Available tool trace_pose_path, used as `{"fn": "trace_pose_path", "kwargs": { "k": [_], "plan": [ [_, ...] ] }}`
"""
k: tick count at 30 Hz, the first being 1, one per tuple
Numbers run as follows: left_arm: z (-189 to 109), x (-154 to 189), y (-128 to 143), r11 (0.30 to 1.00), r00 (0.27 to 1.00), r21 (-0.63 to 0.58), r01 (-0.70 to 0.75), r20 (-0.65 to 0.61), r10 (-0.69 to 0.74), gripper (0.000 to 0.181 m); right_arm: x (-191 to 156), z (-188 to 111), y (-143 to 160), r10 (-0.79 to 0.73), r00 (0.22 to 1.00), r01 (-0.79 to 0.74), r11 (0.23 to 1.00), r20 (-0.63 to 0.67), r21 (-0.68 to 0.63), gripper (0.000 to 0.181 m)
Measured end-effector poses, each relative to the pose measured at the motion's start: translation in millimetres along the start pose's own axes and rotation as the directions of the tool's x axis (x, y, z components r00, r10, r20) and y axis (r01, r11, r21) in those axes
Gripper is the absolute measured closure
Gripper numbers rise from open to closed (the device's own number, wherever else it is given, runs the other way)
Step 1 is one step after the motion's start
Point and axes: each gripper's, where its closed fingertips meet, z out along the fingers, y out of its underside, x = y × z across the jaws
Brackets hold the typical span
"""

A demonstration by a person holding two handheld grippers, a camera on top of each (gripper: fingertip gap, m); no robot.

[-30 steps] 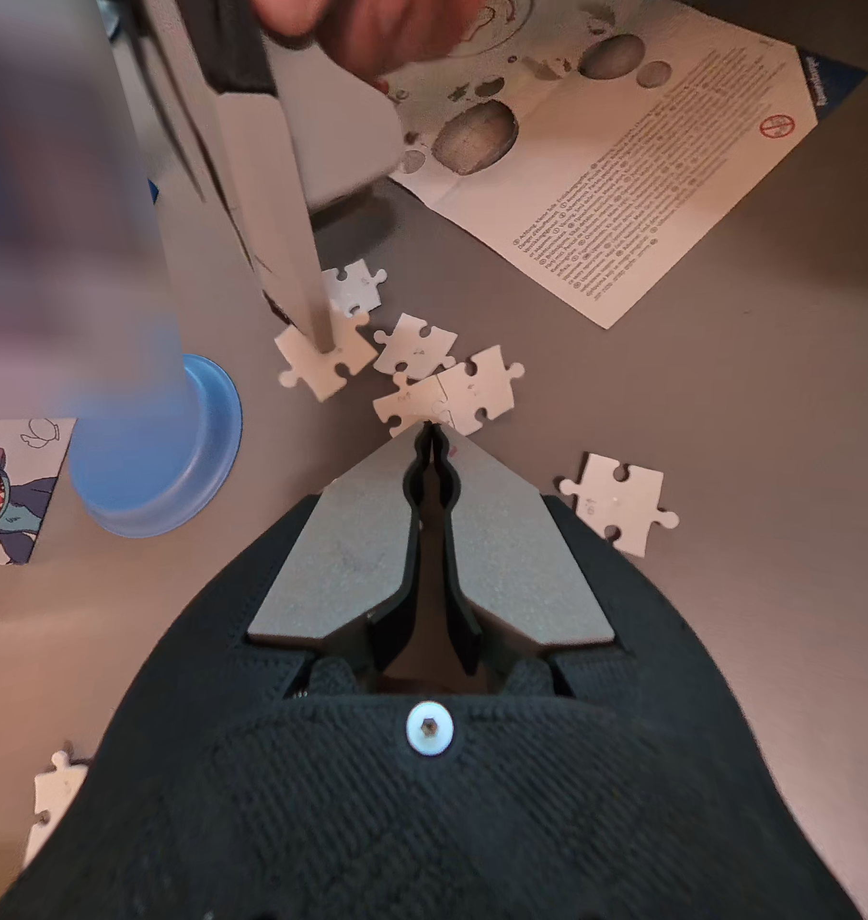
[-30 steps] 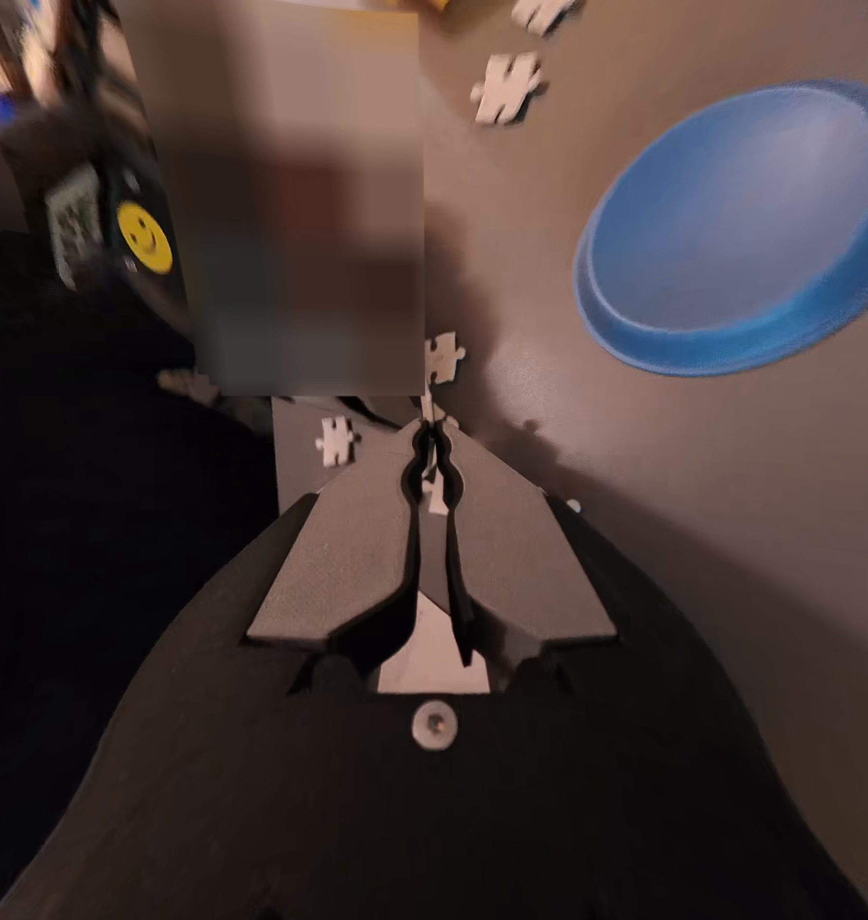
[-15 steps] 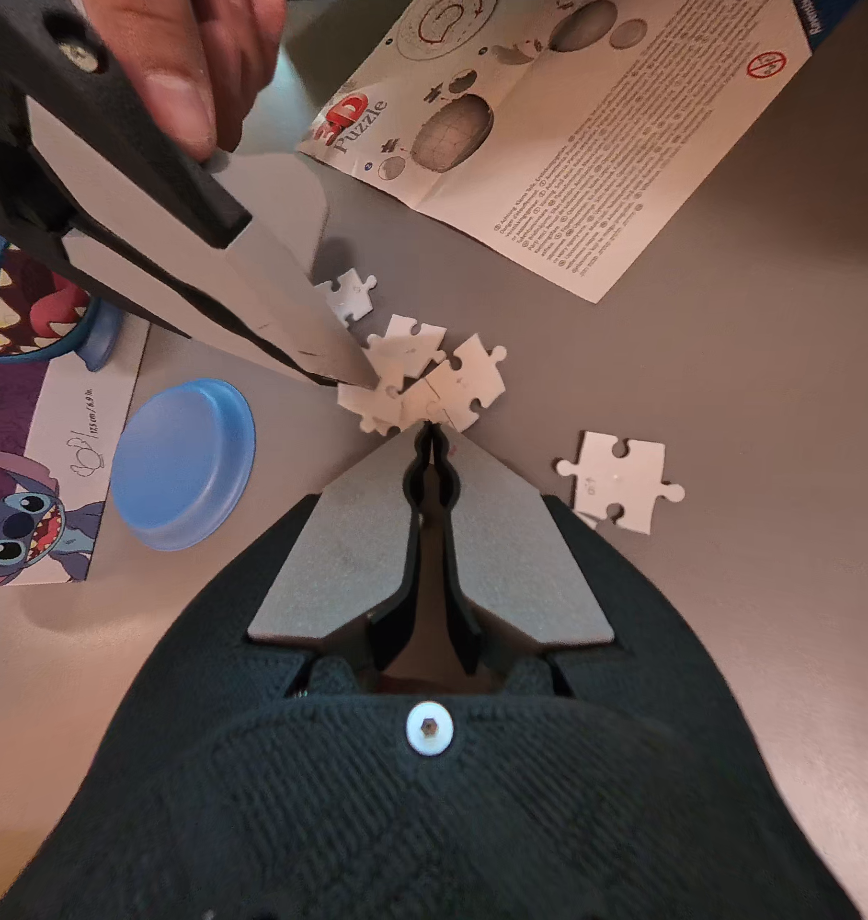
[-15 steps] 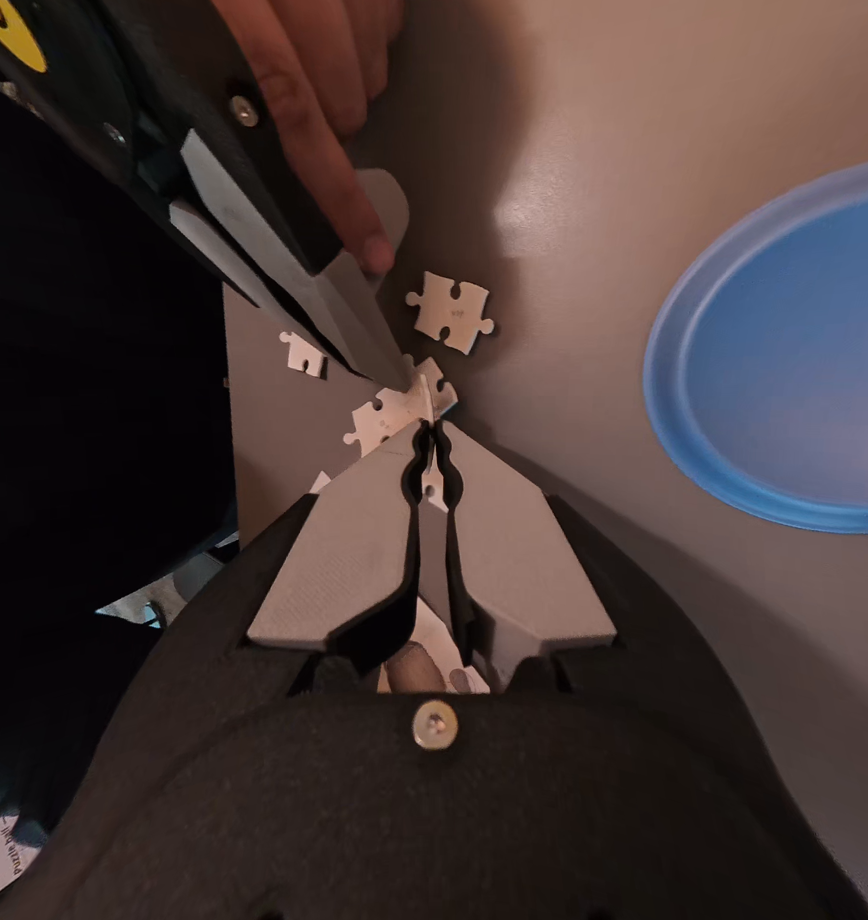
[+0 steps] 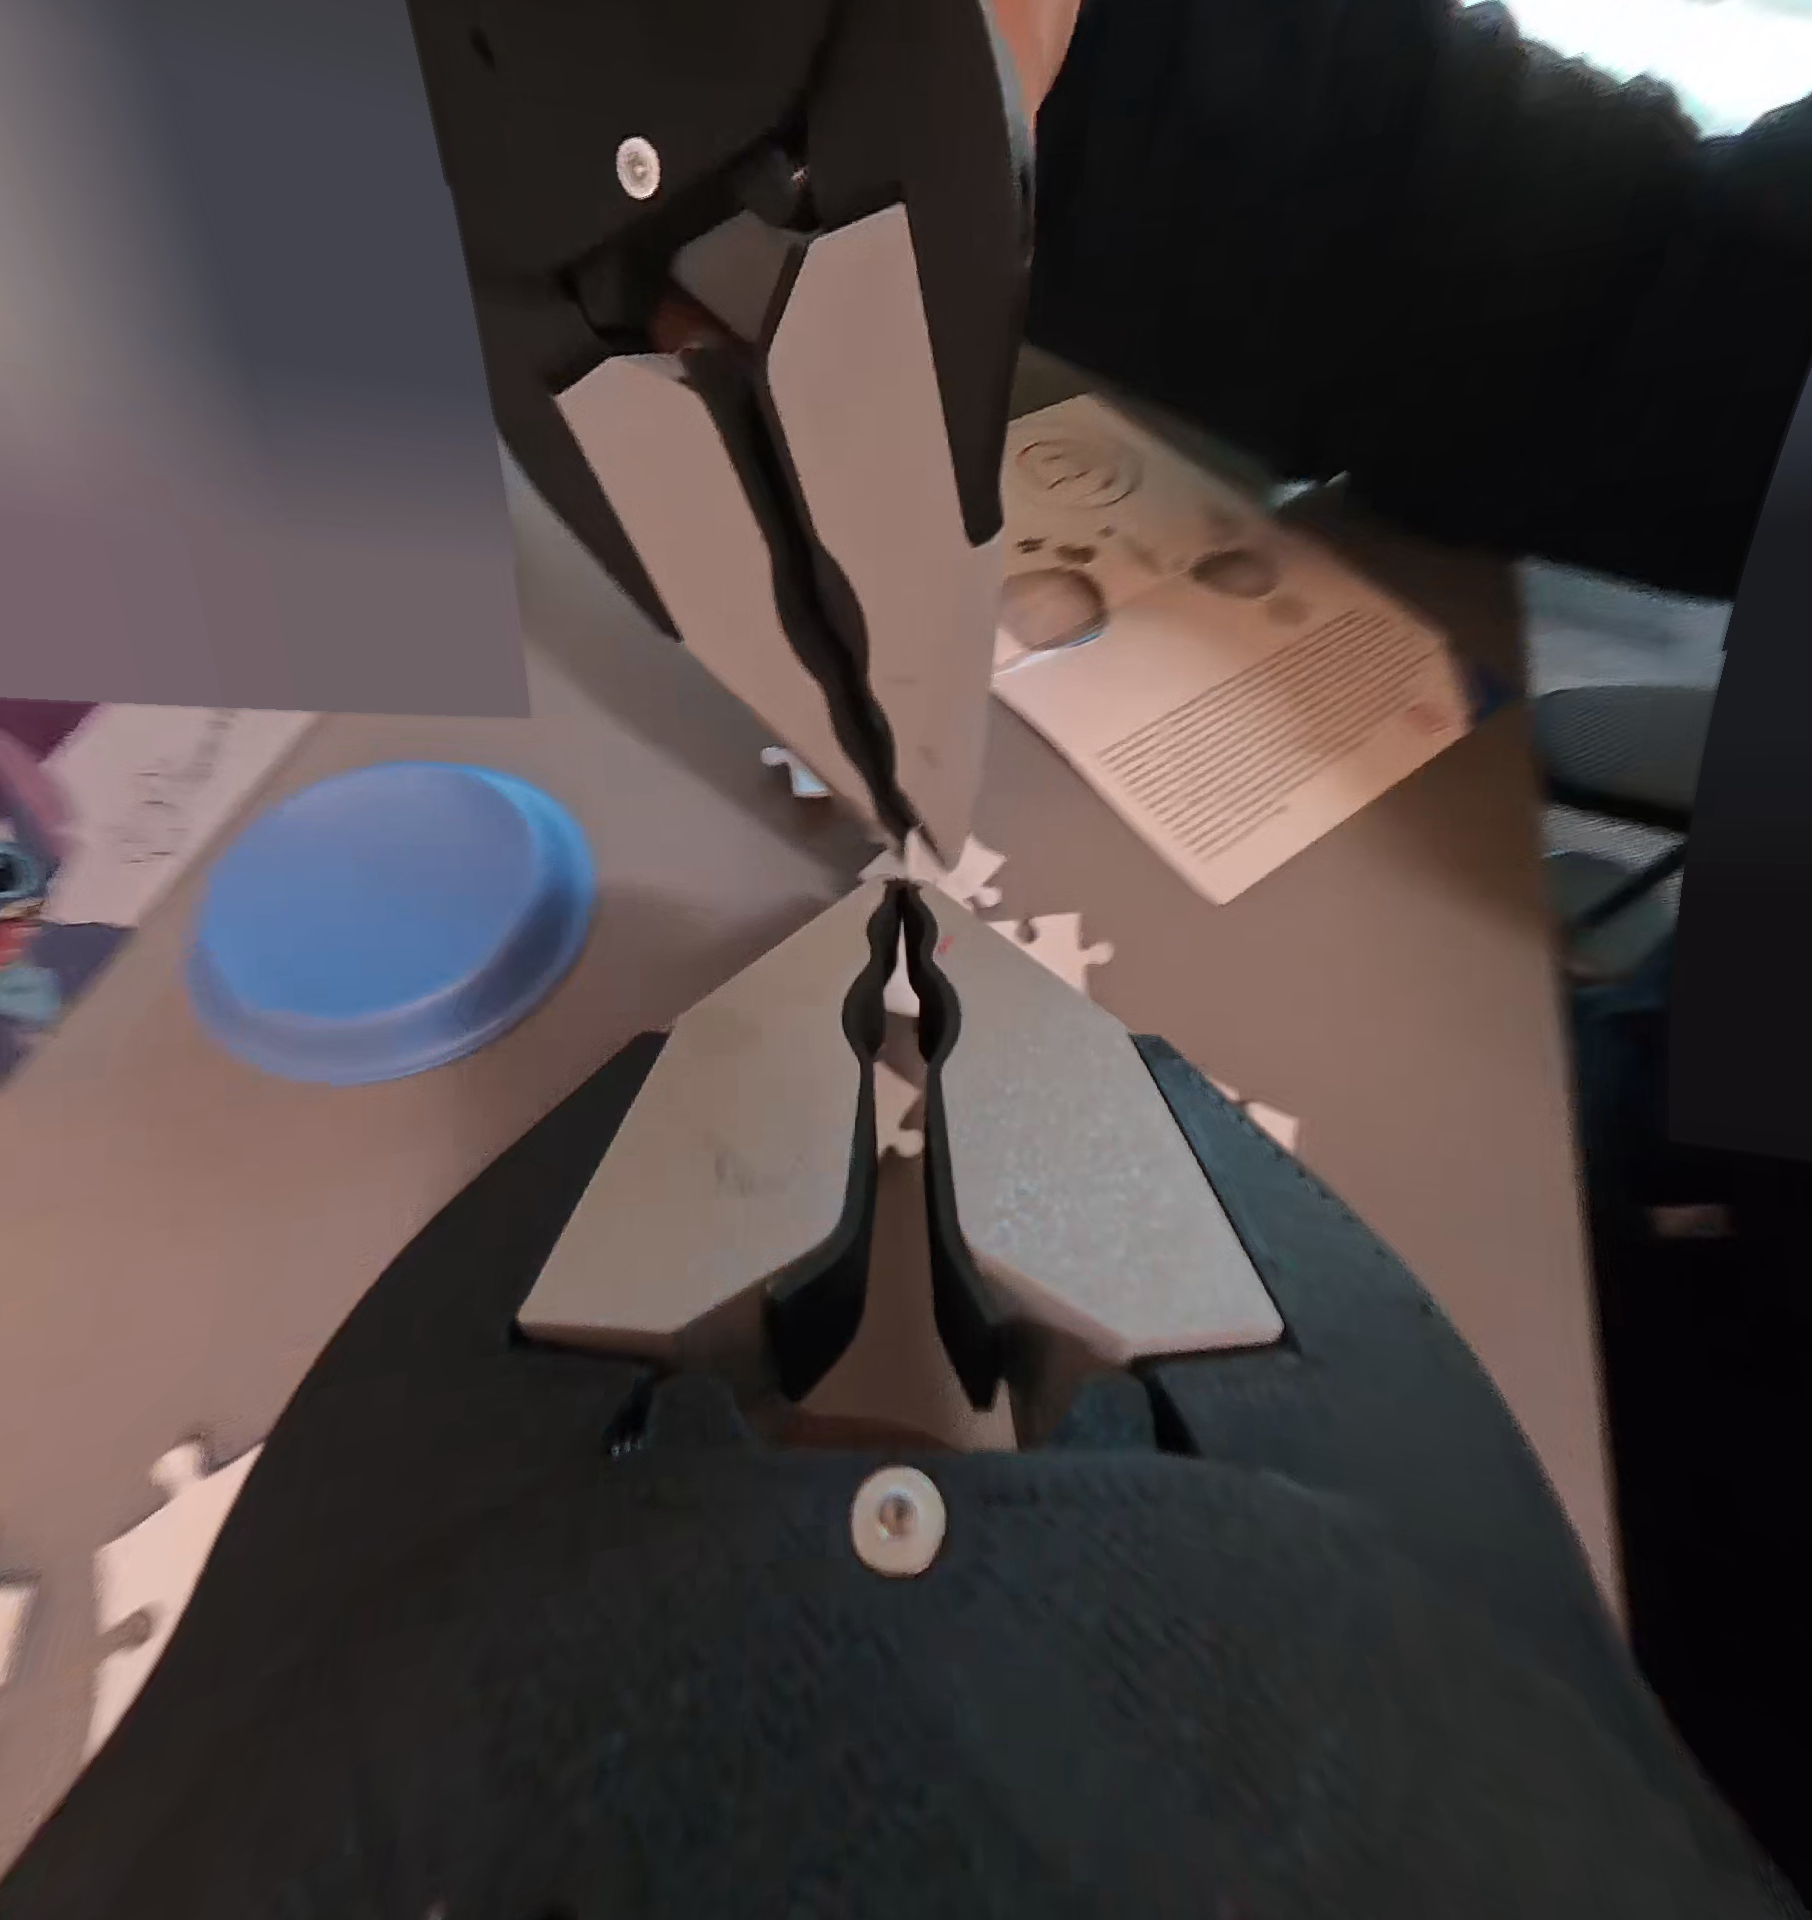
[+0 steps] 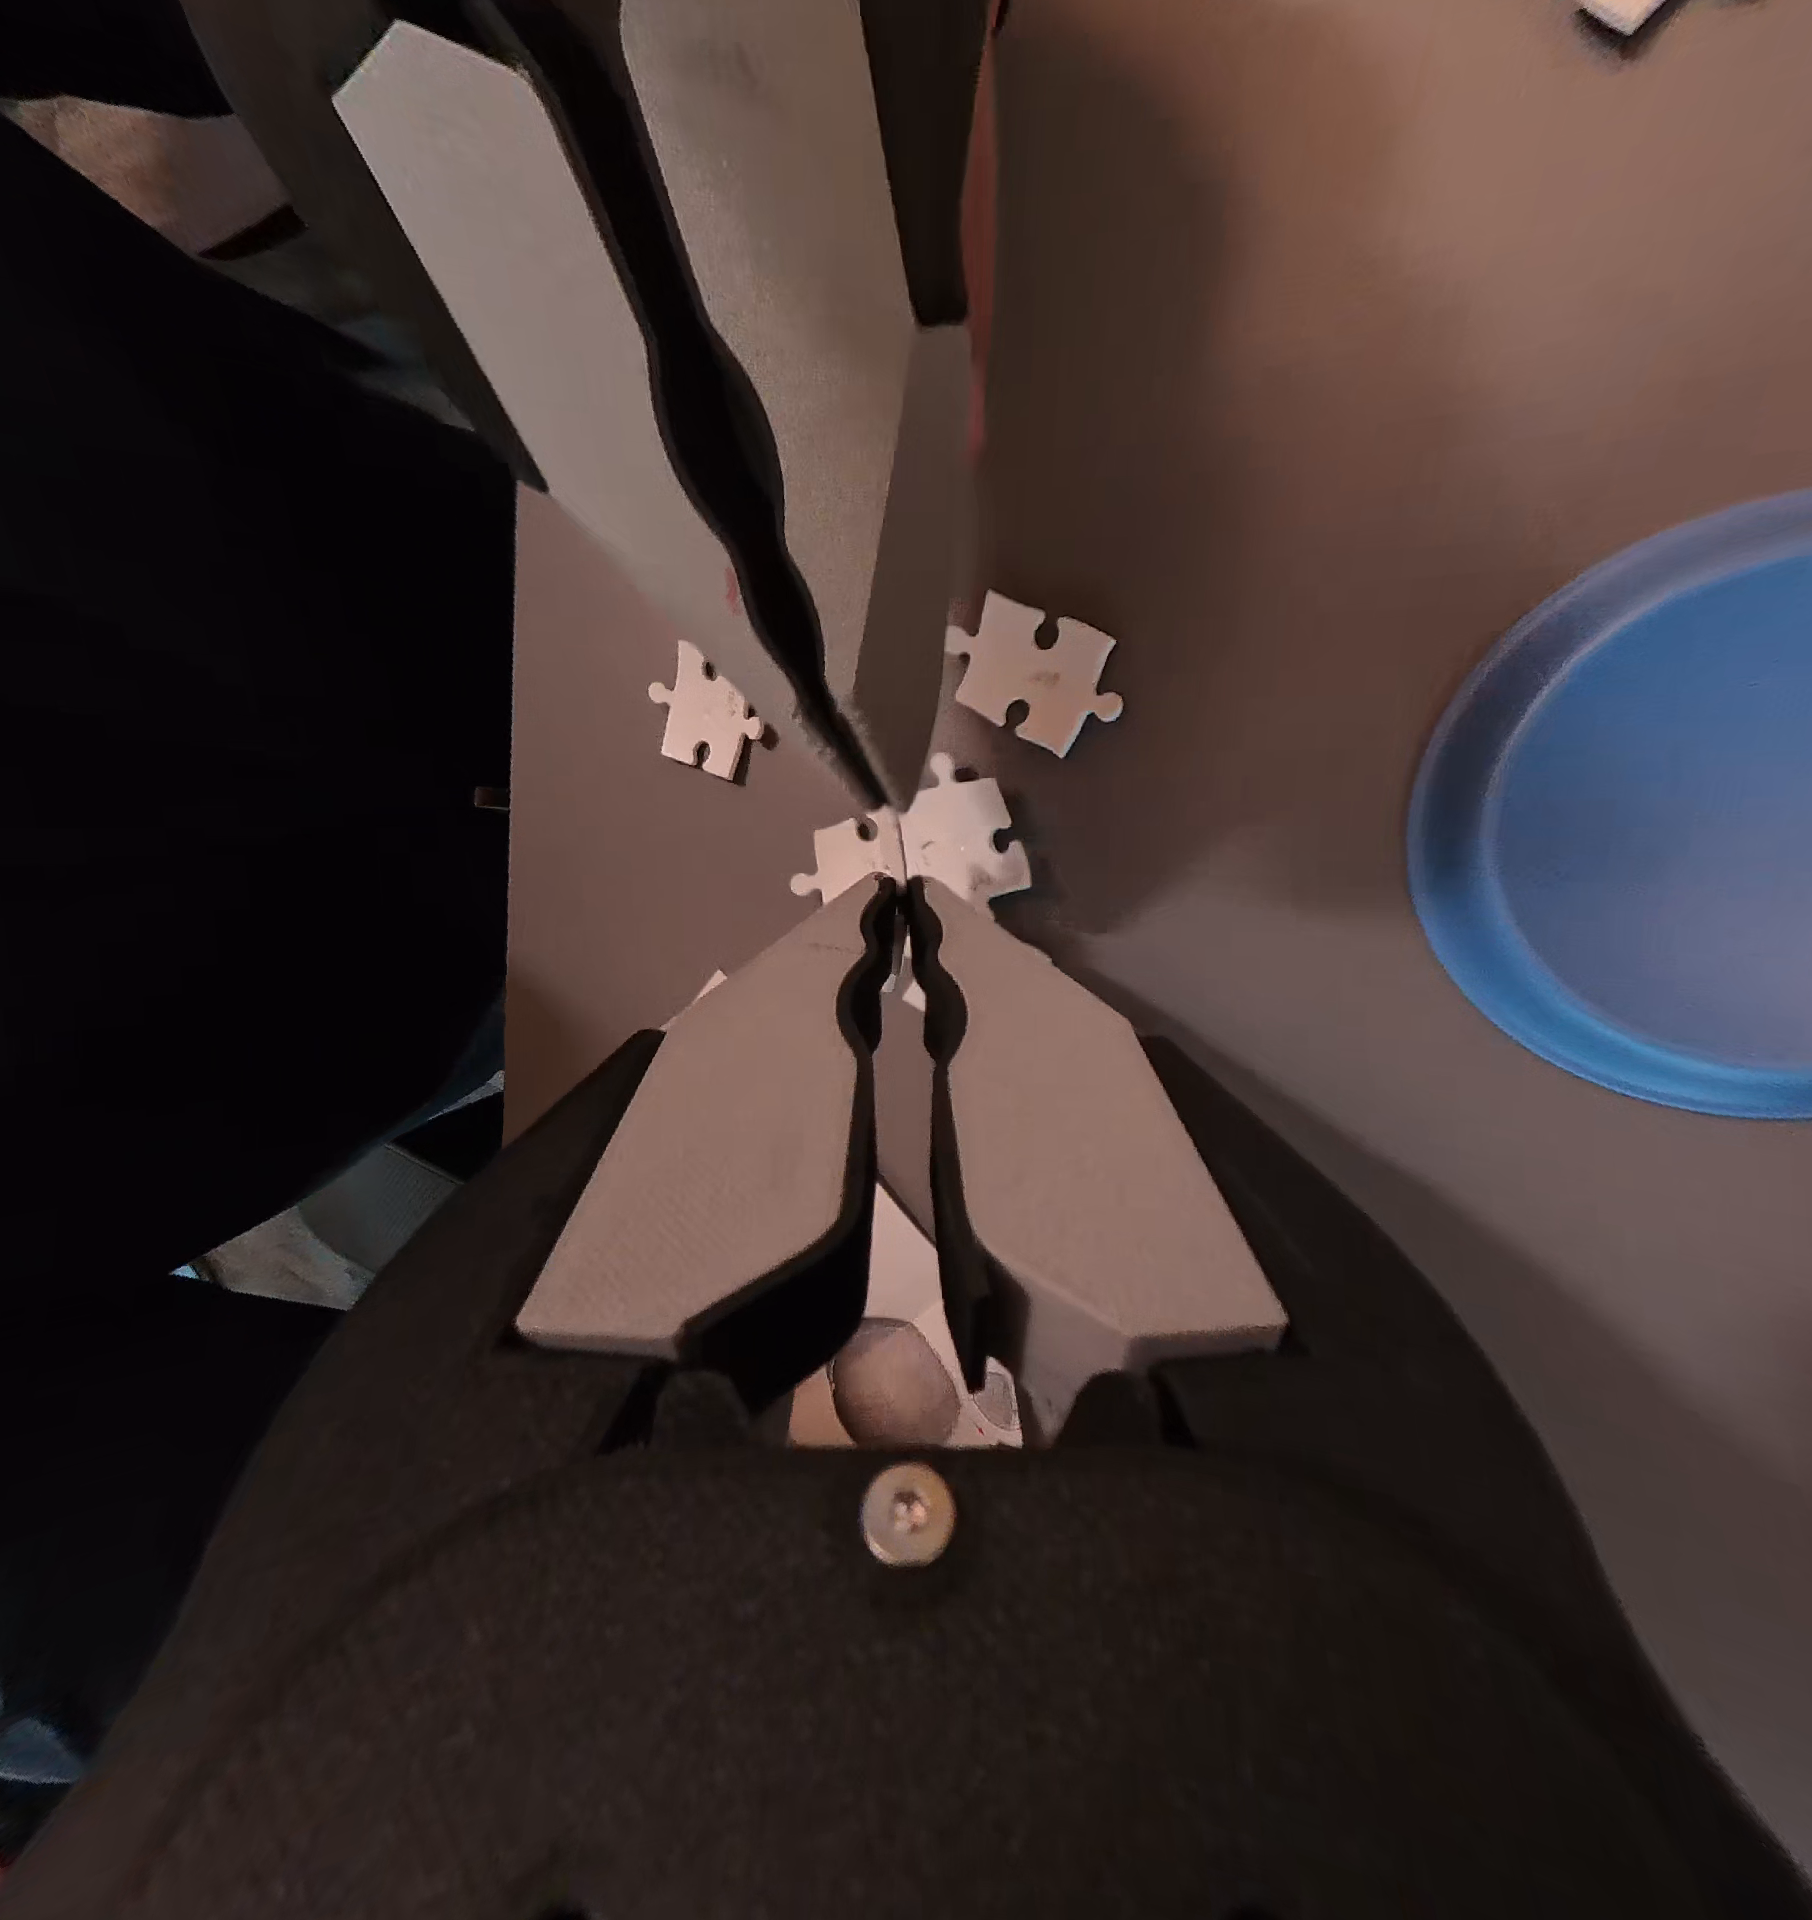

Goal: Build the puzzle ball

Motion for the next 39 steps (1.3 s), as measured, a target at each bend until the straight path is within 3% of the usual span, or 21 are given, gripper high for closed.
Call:
{"fn": "trace_pose_path", "kwargs": {
  "k": [13, 24, 30, 39],
  "plan": [
    [10.0, 9.6, 11.1, 0.997, 0.996, -0.057, 0.054, -0.071, -0.058, 0.181, 5.3, -3.0, -8.3, -0.007, 1.000, 0.007, 0.999, -0.009, 0.048, 0.181],
    [-4.3, -14.6, -6.8, 0.970, 0.972, 0.071, 0.232, -0.067, -0.227, 0.181, 11.1, -23.7, -17.7, 0.045, 0.999, -0.049, 0.982, 0.026, 0.181, 0.181],
    [3.8, -20.3, 6.7, 0.980, 0.980, 0.001, 0.197, -0.005, -0.197, 0.181, 24.2, -27.6, -6.5, 0.099, 0.994, -0.091, 0.985, -0.052, 0.144, 0.181],
    [3.1, -23.3, 9.0, 0.988, 0.989, -0.029, 0.149, 0.023, -0.148, 0.181, 45.3, -21.0, 40.9, 0.282, 0.947, -0.288, 0.957, -0.154, -0.019, 0.173]
  ]
}}
